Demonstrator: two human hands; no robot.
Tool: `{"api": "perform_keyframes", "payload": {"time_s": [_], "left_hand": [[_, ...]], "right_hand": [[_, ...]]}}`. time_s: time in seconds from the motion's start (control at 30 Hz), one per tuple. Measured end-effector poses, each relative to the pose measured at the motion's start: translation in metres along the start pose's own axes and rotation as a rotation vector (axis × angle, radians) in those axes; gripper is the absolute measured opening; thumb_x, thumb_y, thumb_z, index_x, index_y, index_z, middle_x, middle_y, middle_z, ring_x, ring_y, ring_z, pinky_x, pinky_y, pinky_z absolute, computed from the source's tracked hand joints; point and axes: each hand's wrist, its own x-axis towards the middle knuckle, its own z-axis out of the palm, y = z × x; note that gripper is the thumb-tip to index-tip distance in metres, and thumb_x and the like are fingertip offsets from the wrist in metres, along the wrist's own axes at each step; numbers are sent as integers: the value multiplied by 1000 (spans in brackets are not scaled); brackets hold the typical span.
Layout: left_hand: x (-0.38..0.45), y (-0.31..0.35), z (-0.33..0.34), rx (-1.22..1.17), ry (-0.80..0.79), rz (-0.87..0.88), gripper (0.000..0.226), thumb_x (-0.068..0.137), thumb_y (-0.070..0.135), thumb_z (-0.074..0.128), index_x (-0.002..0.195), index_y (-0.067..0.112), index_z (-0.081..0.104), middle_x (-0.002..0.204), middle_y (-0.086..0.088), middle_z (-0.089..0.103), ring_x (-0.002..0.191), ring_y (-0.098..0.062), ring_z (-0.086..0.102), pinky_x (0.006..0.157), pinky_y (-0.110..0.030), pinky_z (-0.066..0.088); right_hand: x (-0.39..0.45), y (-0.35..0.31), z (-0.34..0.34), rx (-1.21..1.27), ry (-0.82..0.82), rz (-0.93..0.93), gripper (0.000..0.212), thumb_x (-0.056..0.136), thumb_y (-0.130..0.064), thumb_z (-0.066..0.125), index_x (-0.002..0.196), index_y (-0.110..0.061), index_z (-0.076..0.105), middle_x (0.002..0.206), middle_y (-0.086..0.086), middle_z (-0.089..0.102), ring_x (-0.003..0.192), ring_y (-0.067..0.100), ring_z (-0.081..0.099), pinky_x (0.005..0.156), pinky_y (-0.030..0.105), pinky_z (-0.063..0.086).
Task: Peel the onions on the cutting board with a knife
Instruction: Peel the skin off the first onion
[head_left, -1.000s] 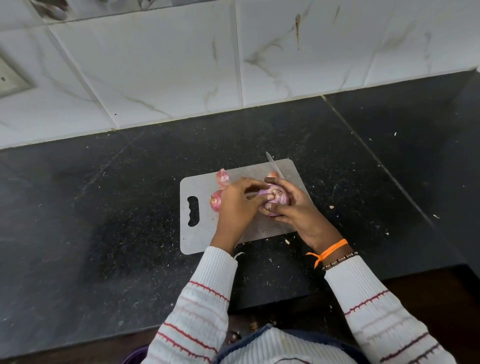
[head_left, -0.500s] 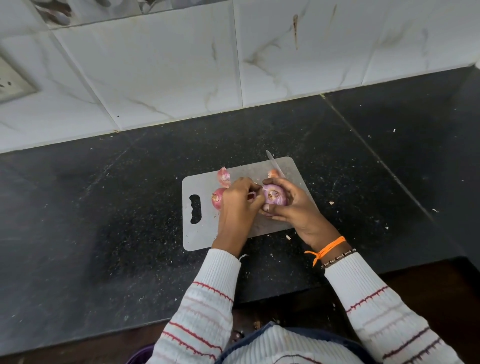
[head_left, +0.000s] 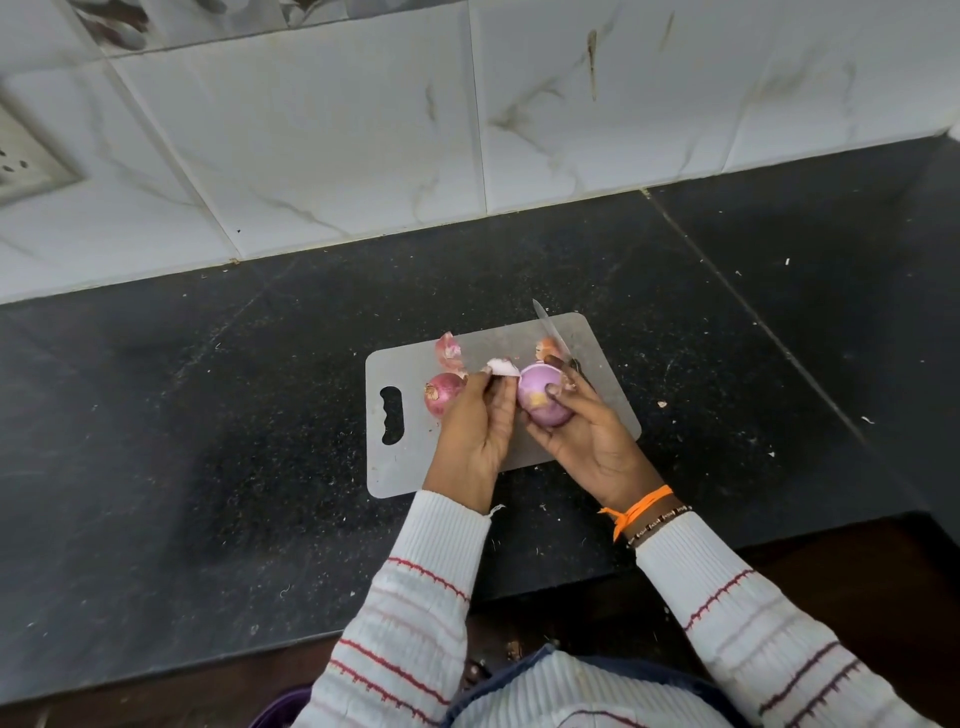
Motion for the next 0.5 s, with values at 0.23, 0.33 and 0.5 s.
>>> {"api": "perform_keyframes", "payload": {"time_s": [0.23, 0.33, 0.5], "left_hand": [[-3, -11, 13, 78, -6, 58, 27, 98, -3, 27, 78, 7, 41, 66, -5, 38, 57, -8, 34, 41, -13, 42], [0, -9, 12, 235, -13, 143, 27, 99, 1, 27, 78, 11, 41, 66, -2, 38, 55, -7, 32, 47, -13, 35], [6, 5, 8, 527, -61, 303, 19, 100, 12, 37, 85, 14, 49, 67, -1, 47, 53, -7, 44, 55, -20, 45]], "right_hand": [[3, 2, -1, 66, 94, 40, 34, 83, -13, 55, 117, -14, 52, 103, 9, 61, 80, 15, 62, 59, 22, 53], [6, 1, -1, -10, 157, 8, 31, 86, -8, 54, 115, -17, 53, 102, 8, 62, 82, 15, 61, 57, 21, 52], [7, -17, -7, -103, 232, -62, 32, 86, -3, 56, 113, -18, 47, 108, 8, 56, 88, 18, 59, 64, 24, 52]]}}
